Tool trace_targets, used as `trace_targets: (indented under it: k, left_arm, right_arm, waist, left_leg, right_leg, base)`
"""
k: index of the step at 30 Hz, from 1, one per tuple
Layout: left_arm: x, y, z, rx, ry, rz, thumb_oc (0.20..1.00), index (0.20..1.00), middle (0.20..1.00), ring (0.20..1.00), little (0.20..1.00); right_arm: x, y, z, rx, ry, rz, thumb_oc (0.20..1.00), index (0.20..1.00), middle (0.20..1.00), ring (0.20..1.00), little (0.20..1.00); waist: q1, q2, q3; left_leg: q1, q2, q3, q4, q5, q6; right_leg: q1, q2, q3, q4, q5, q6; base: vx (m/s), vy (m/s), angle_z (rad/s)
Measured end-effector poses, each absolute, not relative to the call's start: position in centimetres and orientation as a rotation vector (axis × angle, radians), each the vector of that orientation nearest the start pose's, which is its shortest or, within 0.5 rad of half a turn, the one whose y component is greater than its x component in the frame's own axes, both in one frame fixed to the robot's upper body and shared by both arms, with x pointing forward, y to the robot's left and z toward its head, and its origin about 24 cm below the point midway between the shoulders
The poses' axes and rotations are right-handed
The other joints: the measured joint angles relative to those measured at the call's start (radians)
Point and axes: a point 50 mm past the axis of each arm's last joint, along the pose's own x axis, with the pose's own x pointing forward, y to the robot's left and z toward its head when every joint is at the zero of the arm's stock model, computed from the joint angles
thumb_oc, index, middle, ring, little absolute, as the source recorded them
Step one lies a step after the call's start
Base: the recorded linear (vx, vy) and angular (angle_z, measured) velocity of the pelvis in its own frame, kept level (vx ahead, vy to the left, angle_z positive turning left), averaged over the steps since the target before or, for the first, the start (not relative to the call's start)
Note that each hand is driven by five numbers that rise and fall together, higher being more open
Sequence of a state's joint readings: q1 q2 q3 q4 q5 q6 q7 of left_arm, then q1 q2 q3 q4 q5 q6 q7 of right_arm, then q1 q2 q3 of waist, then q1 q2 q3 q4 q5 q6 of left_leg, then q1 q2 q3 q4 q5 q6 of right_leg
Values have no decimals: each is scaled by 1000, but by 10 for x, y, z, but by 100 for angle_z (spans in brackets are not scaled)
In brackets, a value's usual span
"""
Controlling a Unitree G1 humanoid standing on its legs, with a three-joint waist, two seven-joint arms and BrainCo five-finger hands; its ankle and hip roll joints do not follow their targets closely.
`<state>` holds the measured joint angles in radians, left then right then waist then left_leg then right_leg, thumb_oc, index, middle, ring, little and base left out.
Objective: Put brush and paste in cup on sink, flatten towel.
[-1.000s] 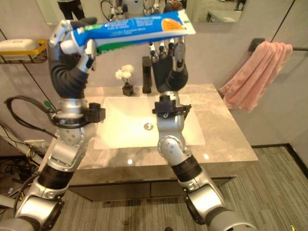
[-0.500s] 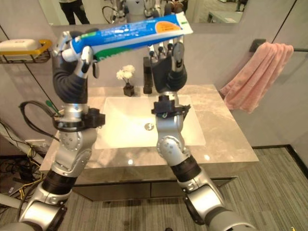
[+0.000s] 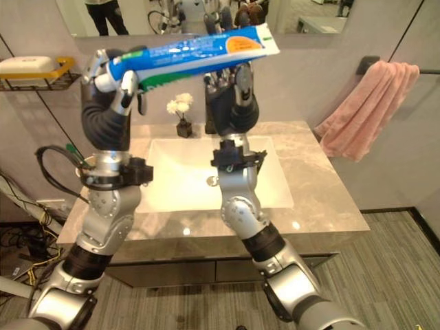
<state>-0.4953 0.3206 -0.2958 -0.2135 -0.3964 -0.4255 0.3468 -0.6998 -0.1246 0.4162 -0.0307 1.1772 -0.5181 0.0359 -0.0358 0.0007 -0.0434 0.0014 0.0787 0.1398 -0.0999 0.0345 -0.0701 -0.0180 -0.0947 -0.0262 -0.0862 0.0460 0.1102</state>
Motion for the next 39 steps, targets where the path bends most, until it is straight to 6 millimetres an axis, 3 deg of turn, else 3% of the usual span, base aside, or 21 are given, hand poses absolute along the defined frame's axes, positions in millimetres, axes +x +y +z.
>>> trace_targets:
  k: [19,35,36,37,38,39]
  left_arm:
    - [271,122,205,-276,-814,-182,200,200,200,200,200]
    - [272,120,201,-274,-779,-211,200,200,200,200,200]
    - [272,119,201,-275,-777,-213,200,200,200,200,200]
    - [272,119,201,-275,-777,-212,200,200,200,200,200]
    - [272,119,201,-275,-777,-212,200,200,200,200,200]
    - [272,119,201,-275,-777,-212,200,200,200,200,200]
  right_arm:
    - [291,-59,246,948,-695,735,1000,1000,1000,1000,1000]
    - [291,-54,245,993,-670,711,1000,1000,1000,1000,1000]
    - [291,-54,245,993,-669,710,903,903,903,903,903]
    - [291,-54,245,993,-669,710,501,501,501,501,501]
    - [291,-54,245,994,-668,709,200,200,200,200,200]
    - [291,-54,245,994,-668,708,200,200,200,200,200]
  waist:
    - [4,4,2]
    - [6,6,2]
    - [6,6,2]
    - [6,6,2]
    - [6,6,2]
    - [6,6,2]
  left_leg:
    - [18,1,9,0,1,2]
    - [28,1,15,0,1,2]
    - [30,1,17,0,1,2]
    - [30,1,17,0,1,2]
    - [31,1,18,0,1,2]
    - [31,1,18,0,1,2]
  right_leg:
    - [12,0,6,-2,0,0]
    - [20,2,14,-2,1,-1]
    - [20,2,16,-3,1,-1]
    - [20,2,16,-3,1,-1]
    - [20,2,16,-3,1,-1]
    - [20,2,16,-3,1,-1]
  base:
    - [-10,-5,-1]
    - [-4,-2,-1]
    - [-15,-14,-4]
    - [-15,-15,-3]
    - [0,0,0]
    - [0,0,0]
